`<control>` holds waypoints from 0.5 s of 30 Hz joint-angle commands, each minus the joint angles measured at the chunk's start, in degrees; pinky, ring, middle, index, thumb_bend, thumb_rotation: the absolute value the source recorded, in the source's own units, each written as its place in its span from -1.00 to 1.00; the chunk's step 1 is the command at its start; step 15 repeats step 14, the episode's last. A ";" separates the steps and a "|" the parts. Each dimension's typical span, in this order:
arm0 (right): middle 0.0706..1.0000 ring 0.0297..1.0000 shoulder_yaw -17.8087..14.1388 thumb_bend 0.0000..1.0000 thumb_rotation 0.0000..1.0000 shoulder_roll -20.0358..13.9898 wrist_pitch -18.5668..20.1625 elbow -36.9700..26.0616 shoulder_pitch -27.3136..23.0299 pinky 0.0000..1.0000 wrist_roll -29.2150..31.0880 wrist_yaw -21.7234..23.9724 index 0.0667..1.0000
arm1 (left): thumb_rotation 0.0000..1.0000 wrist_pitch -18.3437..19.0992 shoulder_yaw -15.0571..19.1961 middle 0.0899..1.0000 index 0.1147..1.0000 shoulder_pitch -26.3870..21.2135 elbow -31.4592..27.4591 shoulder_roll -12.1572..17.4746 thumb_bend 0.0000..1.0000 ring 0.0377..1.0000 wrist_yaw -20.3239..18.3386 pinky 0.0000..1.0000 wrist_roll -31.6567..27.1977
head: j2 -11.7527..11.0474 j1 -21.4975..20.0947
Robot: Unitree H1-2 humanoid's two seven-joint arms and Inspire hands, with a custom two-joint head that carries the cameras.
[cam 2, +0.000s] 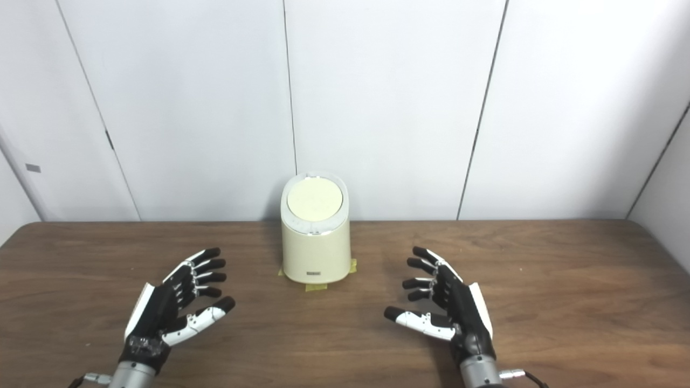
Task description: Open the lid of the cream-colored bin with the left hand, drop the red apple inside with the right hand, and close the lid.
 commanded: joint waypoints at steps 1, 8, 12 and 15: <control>0.53 0.23 -0.33 0.65 -0.66 -0.06 -2.41 -0.77 -2.26 0.07 0.96 0.38 0.60 | -0.43 -2.10 -0.06 0.57 0.69 -2.03 -0.14 0.55 0.52 0.47 0.45 0.30 -0.06 | -0.17 0.00; 0.54 0.26 0.03 0.60 -0.67 -0.13 -3.35 1.25 -3.61 0.08 0.64 0.36 0.62 | -0.47 -3.70 0.05 0.57 0.68 -3.14 2.68 0.53 0.51 0.46 0.63 0.30 -0.33 | -1.74 0.60; 0.53 0.27 0.29 0.60 -0.66 -0.33 -4.06 2.67 -4.18 0.07 0.27 0.42 0.63 | -0.49 -4.56 0.22 0.56 0.68 -3.29 3.83 0.25 0.50 0.46 0.62 0.29 -1.17 | -2.47 0.75; 0.52 0.27 0.39 0.59 -0.69 -0.10 -4.03 2.58 -4.18 0.08 0.29 0.40 0.62 | -0.47 -4.97 0.21 0.57 0.68 -3.24 4.20 0.17 0.51 0.48 0.71 0.30 -1.13 | -2.89 0.79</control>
